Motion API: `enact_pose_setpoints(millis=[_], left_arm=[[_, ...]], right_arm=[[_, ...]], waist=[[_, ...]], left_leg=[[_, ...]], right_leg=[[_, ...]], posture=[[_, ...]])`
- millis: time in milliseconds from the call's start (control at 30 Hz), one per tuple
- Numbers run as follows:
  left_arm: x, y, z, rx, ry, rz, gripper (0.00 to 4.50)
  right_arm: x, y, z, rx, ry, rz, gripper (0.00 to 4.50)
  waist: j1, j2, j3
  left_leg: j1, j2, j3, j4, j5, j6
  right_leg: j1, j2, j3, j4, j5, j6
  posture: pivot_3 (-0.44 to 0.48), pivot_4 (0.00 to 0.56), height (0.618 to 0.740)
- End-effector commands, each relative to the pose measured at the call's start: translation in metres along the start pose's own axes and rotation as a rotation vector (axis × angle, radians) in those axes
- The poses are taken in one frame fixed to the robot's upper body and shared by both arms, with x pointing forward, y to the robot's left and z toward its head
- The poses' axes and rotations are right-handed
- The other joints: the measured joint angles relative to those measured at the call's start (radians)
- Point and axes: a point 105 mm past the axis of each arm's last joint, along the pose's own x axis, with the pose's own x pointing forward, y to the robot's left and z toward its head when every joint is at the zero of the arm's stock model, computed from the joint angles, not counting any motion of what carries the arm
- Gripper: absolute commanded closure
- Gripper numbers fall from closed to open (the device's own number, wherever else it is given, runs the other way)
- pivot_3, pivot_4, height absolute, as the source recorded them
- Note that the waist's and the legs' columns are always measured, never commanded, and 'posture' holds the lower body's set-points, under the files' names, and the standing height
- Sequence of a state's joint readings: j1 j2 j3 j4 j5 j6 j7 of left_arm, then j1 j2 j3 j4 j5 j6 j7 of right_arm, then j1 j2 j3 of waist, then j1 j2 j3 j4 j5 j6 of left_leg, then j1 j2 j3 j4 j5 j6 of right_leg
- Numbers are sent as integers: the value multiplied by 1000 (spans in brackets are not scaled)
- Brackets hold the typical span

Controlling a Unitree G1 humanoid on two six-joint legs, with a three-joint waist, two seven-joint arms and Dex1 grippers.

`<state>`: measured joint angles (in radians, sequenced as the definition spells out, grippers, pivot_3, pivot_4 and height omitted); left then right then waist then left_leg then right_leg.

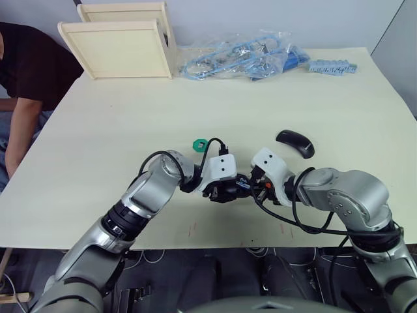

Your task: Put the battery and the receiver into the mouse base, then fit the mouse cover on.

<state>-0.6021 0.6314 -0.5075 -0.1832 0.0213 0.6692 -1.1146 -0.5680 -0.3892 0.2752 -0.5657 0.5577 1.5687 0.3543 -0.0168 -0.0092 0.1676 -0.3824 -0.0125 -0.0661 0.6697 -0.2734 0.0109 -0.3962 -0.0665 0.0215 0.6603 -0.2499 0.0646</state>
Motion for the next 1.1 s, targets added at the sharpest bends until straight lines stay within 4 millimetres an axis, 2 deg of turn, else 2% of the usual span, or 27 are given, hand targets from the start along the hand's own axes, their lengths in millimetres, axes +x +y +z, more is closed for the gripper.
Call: enact_pose_setpoints(millis=[33,100,267,367,467,533,633,767,867,900,967,1067,1100], left_arm=[[10,-8,-5,0,19,-16,1505],[10,-7,-5,-2,19,-14,1505],[10,-7,-5,-5,17,-13,1505],[10,-8,-6,-7,17,-13,1505],[10,-7,-6,-7,17,-12,1505],[10,-6,-6,-6,17,-10,1505],[10,-5,-6,-3,17,-9,1505],[10,-4,-5,-1,14,-9,1505],[10,-4,-6,0,16,-8,1505],[9,-4,-6,1,16,-7,1505],[9,-4,-6,1,17,-5,1505],[9,-5,-6,0,18,-4,1505],[9,-5,-6,-1,18,-3,1505]], right_arm=[[-3,-1,3,0,-25,0,1992],[-11,-3,2,-4,-40,-8,1137],[-28,-6,-5,-48,-91,-21,1137],[-41,-1,2,-141,-283,-39,1137],[-49,10,2,-147,-435,47,1137],[-49,10,-2,-144,-450,62,1137],[-51,11,3,-136,-557,75,1137],[-35,6,-7,-116,-580,56,1137],[-26,3,-10,-102,-627,51,1987],[-24,0,-10,-103,-647,33,2607],[-19,-5,-12,-92,-699,-2,3232],[-15,-2,-18,-102,-752,2,4465],[-14,-2,-20,-102,-765,-1,4465]], waist=[[-1,0,-1],[0,0,-1],[6,0,-1],[9,0,-1],[3,0,-1],[2,0,-1],[4,0,-1],[6,-1,-1],[5,0,-1],[6,0,-1],[6,0,-1],[6,0,-1],[6,0,-1]], left_leg=[[0,0,0,0,0,0],[1,0,0,0,0,0],[-1,-1,0,0,0,0],[-2,-2,-1,0,0,0],[-2,-2,0,0,0,0],[-1,-2,1,0,0,0],[-1,-2,0,0,0,0],[-1,-2,0,0,0,0],[-1,-2,1,0,0,0],[-1,-2,1,0,0,0],[-1,-2,1,0,0,0],[-1,-2,1,0,0,0],[-1,-2,1,0,0,0]], right_leg=[[0,0,0,0,0,0],[0,0,0,1,0,0],[0,-2,-1,-2,0,0],[0,-2,-2,-2,-1,1],[0,-2,-2,-2,-1,2],[0,-2,-1,-1,-1,2],[0,-2,-2,-1,-1,2],[1,-2,-2,-2,-1,2],[1,-2,-2,-1,-1,2],[1,-2,-1,-1,-1,2],[1,-2,-2,-1,-1,2],[1,-2,-2,-1,-1,2],[1,-2,-2,-2,-1,2]], posture=[[0,150,740],[0,150,740],[0,150,740],[0,150,740],[0,150,740],[0,150,740],[0,150,740],[0,150,740],[0,150,740],[0,150,740],[0,150,740],[0,150,740],[0,150,740]])
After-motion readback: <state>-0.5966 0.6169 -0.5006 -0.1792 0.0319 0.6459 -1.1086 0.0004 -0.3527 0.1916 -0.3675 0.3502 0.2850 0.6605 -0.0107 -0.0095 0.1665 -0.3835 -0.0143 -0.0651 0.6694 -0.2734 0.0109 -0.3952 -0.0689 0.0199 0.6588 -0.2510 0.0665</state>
